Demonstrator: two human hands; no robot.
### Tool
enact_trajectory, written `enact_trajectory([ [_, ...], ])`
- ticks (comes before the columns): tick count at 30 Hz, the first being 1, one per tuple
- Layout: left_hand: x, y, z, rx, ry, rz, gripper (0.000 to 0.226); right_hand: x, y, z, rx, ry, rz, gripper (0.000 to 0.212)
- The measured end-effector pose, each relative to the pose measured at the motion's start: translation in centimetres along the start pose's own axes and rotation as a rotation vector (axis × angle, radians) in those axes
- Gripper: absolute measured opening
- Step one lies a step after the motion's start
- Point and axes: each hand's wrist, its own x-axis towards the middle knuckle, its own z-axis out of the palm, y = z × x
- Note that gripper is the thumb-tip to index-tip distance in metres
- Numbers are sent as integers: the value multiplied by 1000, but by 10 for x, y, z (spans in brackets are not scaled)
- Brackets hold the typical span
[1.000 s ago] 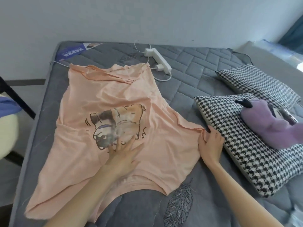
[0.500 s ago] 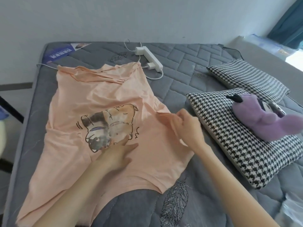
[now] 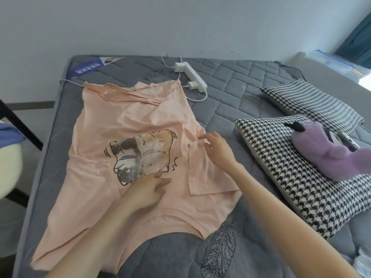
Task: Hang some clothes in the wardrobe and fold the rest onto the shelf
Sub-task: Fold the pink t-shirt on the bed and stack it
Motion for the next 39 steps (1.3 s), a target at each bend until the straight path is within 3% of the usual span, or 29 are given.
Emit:
enact_trajectory([
  [4, -1, 1, -2, -16, 12, 15, 48, 31, 4, 18, -173, -235, 12, 32],
  [7, -2, 1, -2, -23, 8, 6, 48, 40, 6, 19, -288, -217, -19, 16],
  [9, -2, 2, -4, -28, -1, 10, 49, 43, 2, 10, -121, -145, -21, 12],
  [12, -2, 5, -7, -32, -7, 18, 48, 49, -6, 1, 185, -4, 139, 11],
  [14, -2, 6, -9, -30, -10, 17, 48, 49, -6, 4, 185, -70, 219, 21],
  [17, -3, 5, -7, -18, -21, 9, 49, 36, 0, 11, 177, -136, 174, 42],
  [20, -4, 4, -7, -8, -36, 1, 48, 11, 9, 4, 190, -25, 81, 29],
  [23, -4, 10, -8, -44, -3, 1, 44, -23, 24, -8, 35, -80, 56, 27],
  [27, 4, 37, -9, -98, 154, -111, 37, -72, 45, -19, -25, -213, 286, 49],
  [29, 12, 55, -6, -167, 211, -158, 32, -91, 54, -19, 100, -185, 359, 54],
  [32, 20, 82, -2, -422, 138, -252, 19, -111, 56, -18, 300, -117, 447, 46],
  [35, 30, 91, 3, -514, 148, -359, 48, -124, 57, -10, 291, 15, 423, 24],
  [39, 43, 91, 8, -515, 137, -471, 42, -137, 56, 3, 286, 145, 304, 12],
])
